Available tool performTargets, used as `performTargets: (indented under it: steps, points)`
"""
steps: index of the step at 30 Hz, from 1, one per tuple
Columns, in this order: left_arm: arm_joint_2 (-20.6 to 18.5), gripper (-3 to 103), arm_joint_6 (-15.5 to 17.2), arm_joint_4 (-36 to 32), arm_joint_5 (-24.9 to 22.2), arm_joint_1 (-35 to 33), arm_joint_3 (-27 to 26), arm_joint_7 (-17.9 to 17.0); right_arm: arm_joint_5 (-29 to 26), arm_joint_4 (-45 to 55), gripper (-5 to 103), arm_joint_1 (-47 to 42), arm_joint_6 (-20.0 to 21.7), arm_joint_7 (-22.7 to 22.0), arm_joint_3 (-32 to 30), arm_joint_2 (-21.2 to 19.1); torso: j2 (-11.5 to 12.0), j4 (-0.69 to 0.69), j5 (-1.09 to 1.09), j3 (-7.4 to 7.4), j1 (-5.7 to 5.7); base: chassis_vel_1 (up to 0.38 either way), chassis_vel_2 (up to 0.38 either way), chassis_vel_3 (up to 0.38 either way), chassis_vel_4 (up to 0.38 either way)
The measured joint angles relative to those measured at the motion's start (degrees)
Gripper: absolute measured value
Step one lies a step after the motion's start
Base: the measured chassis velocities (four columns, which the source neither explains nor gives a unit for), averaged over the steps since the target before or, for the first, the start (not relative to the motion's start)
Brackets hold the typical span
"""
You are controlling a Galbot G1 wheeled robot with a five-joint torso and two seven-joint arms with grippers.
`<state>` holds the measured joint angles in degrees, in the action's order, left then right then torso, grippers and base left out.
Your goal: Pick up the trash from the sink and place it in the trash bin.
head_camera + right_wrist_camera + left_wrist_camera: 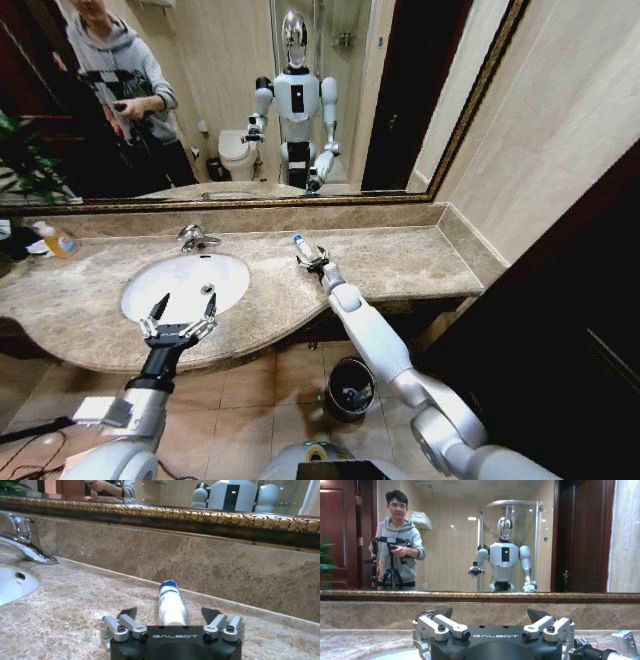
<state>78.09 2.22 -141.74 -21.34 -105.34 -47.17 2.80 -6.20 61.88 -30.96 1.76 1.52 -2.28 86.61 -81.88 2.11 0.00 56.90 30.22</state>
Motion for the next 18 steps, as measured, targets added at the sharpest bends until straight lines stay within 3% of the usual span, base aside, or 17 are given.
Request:
performTargets:
  steps: [7,8,10,11,14,18]
  points:
    - [0.0,100,0.0,0.0,0.0,0.0,0.0,0.0,0.0,-1.8,60,0.7,-0.5,0.4,-0.2,0.5,0.0,-0.01,0.00,0.00,0.00,0.000,0.000,0.000,0.000]
    - [0.0,100,0.0,0.0,0.0,0.0,0.0,0.0,0.0,-1.9,60,0.7,-0.5,0.4,-0.2,0.6,0.0,0.00,0.00,0.00,0.00,0.000,0.000,0.000,0.000]
    - [0.0,100,0.0,0.0,0.0,0.0,0.0,0.0,-0.1,-2.3,49,0.9,-0.5,0.4,-0.4,0.8,0.0,0.00,-0.01,0.00,0.00,0.000,0.000,0.000,0.000]
    - [0.0,100,0.0,0.0,0.0,0.0,0.0,0.0,-0.1,-2.3,49,0.9,-0.5,0.4,-0.4,0.8,0.0,0.00,-0.01,0.00,0.00,0.000,0.000,0.000,0.000]
    - [0.0,100,0.0,0.0,0.0,0.0,0.0,0.0,-0.1,-2.5,34,0.9,-0.7,0.4,-0.5,1.0,0.0,0.00,-0.01,0.00,0.00,0.000,0.000,0.000,0.000]
    - [0.0,100,0.0,0.0,0.0,0.0,0.0,0.0,-0.1,-2.5,26,0.9,-0.8,0.3,-0.5,1.0,0.0,0.00,0.00,0.00,0.00,0.000,0.000,0.000,0.000]
